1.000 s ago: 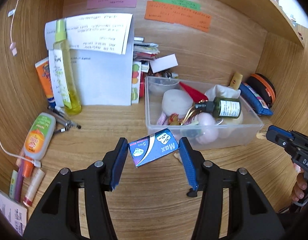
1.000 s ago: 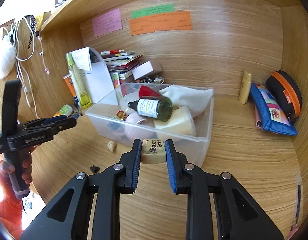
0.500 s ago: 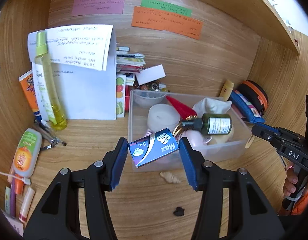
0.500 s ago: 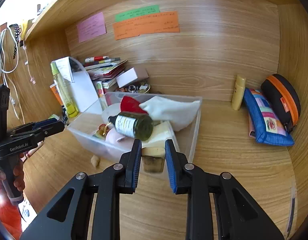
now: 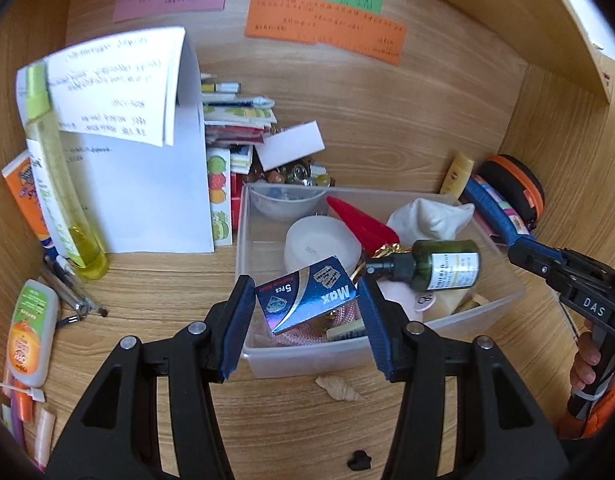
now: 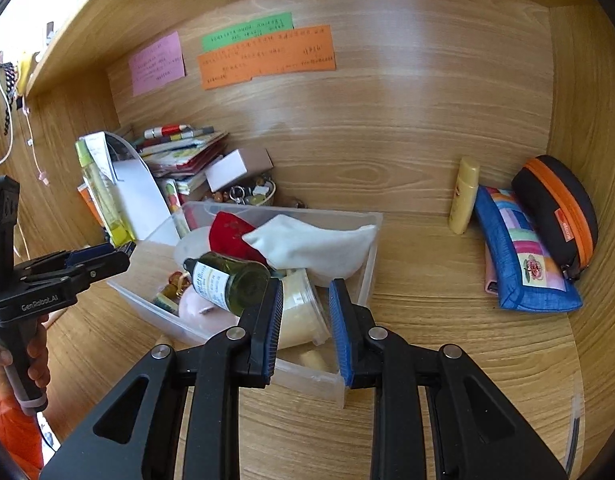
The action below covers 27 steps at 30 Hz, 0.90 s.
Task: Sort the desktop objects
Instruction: 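Lower the packet and cork block into the clear box and open both tools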
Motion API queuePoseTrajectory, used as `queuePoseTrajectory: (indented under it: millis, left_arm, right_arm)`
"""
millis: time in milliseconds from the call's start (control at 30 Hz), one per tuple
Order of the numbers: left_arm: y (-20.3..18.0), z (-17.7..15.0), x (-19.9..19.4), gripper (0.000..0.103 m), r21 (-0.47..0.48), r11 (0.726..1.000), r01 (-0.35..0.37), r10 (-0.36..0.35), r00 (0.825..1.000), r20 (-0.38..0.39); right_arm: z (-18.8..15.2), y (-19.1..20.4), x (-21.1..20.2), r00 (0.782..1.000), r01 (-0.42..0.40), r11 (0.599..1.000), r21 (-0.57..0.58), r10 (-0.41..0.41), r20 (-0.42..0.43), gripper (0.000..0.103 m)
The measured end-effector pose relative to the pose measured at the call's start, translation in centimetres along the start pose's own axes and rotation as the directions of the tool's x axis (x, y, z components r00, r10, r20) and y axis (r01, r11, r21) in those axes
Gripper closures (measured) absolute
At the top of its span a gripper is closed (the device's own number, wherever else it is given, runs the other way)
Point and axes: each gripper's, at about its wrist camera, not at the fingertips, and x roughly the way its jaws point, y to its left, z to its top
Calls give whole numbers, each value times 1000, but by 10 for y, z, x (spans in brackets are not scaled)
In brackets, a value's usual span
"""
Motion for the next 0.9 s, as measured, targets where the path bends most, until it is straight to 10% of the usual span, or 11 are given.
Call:
queuePoseTrajectory:
  millis: [367,900]
  left_arm:
    - [-4,-5,19,51,31,999,-17,18,999,-41]
    - [-14,-12,2,36,56,997,-44,45,999,-24]
  right_arm:
    - [-4,0,12,1000,-5,1000,-11,5,-29,81]
    - [-8,16,-9,1000,1,999,-50,0,21,37]
